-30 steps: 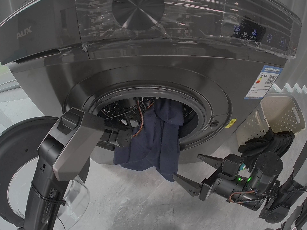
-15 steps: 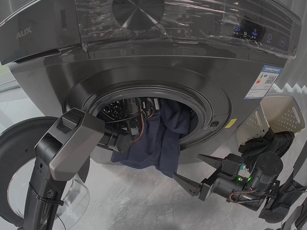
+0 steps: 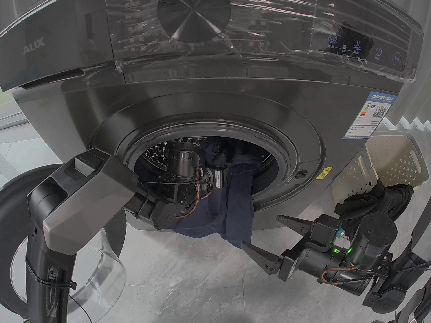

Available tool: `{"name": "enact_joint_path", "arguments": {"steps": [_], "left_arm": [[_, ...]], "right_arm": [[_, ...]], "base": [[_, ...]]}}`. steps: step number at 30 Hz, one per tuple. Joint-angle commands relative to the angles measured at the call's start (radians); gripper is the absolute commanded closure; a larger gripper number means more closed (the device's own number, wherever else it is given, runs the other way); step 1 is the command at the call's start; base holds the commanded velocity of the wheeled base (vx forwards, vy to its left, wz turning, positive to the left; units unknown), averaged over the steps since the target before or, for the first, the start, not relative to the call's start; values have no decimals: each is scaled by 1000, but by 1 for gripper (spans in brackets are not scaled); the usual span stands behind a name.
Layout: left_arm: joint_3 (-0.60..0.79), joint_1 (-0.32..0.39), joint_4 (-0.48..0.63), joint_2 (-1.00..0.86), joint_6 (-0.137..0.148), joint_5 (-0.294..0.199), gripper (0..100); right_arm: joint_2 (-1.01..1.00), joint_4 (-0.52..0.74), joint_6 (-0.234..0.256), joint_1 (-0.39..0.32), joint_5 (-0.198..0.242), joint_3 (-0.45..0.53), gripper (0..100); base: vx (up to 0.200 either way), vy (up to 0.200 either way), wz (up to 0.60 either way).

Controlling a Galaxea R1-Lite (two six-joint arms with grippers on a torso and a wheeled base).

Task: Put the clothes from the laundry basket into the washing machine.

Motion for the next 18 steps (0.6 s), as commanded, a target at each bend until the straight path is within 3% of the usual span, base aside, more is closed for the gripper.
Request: {"name": "enact_joint_path", "arguments": {"steps": [1,6,8,9,10,12,16,17,18], "left_arm": [[-67,-1,13,11,-4,1,100],[-188,7,19,48,-15,17,100],[-262,8,16,69,-47,40,100],[-267,8,16,71,-50,41,100],[-352,7,7,88,-91,61,100],[-432,8,4,109,-122,81,100],[-480,10,3,117,-130,97,100],[-467,10,1,111,-130,97,0],[-467,10,1,111,-130,97,0]], "right_arm": [[2,0,0,8,0,-5,0],[0,0,0,8,0,-10,0],[-3,0,2,8,0,-16,0],[-3,0,0,8,0,-16,0],[-4,0,0,8,0,-20,0],[-4,0,2,8,0,-22,0],[-4,0,2,8,0,-22,0],[-6,0,2,8,0,-23,0],[-6,0,2,8,0,-23,0]], "base": [[0,0,0],[0,0,0],[0,0,0],[0,0,0],[0,0,0],[0,0,0],[0,0,0],[0,0,0],[0,0,0]]}}
